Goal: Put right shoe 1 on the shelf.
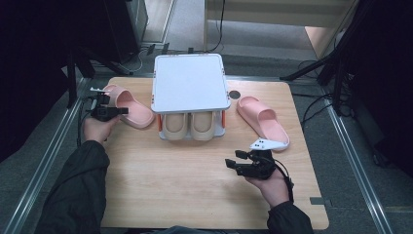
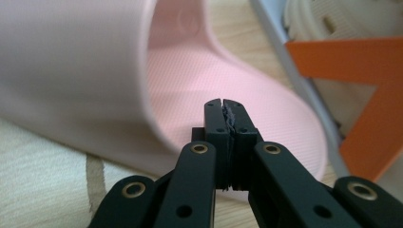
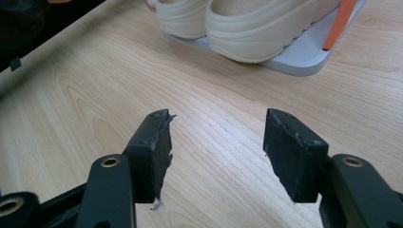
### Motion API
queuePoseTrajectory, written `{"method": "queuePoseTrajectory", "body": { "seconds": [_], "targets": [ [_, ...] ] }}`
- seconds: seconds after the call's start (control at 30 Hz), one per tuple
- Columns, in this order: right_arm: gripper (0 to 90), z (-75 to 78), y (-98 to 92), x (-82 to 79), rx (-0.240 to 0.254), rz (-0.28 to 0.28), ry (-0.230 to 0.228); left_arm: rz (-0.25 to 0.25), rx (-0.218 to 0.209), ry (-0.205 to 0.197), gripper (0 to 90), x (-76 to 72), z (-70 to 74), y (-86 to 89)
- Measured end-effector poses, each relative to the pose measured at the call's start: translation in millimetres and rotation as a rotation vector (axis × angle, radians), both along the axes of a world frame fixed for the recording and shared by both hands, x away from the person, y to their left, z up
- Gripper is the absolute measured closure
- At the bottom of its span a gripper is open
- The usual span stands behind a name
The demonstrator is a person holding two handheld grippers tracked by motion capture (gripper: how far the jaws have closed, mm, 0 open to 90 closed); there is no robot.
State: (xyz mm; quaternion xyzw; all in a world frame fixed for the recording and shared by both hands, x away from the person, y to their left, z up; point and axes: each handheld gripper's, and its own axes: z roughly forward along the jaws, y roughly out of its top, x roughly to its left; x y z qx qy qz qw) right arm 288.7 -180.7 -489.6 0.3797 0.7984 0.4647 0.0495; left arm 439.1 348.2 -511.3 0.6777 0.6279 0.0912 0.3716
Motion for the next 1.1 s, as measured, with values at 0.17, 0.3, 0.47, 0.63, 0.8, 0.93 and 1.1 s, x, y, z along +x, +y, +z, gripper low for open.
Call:
{"method": "queuePoseTrajectory", "body": {
  "seconds": [0.17,0.3,0.47,0.63,0.8,0.93,1.1],
  "targets": [
    [43.1,-0.1,0.8,0.4,-0.001,0.006,0.002,0.005,0.004,-0.011,89.3,-1.1,-2.2,2.2],
    [43.1,-0.2,2.0,0.8,-0.004,0.010,0.002,0.011,-0.006,-0.005,89.2,-2.8,-3.0,4.6],
    [43.2,-0.7,3.7,2.1,-0.008,0.017,0.006,0.007,-0.010,0.000,89.3,-4.4,-2.8,7.3],
    [43.2,-1.2,5.0,2.5,-0.011,0.021,0.005,-0.001,0.000,0.009,89.3,-6.9,-1.6,7.8],
    [43.2,-1.4,5.6,4.0,-0.008,0.022,0.008,0.000,-0.026,0.011,89.3,-10.8,-2.8,13.5],
    [43.3,-1.6,8.9,5.2,-0.010,0.032,0.008,0.001,-0.021,0.014,89.3,-14.4,-2.3,15.8],
    [43.3,-1.8,14.4,8.0,-0.010,0.053,0.007,0.011,-0.024,0.020,89.3,-21.3,-2.1,23.8]
  ]
}}
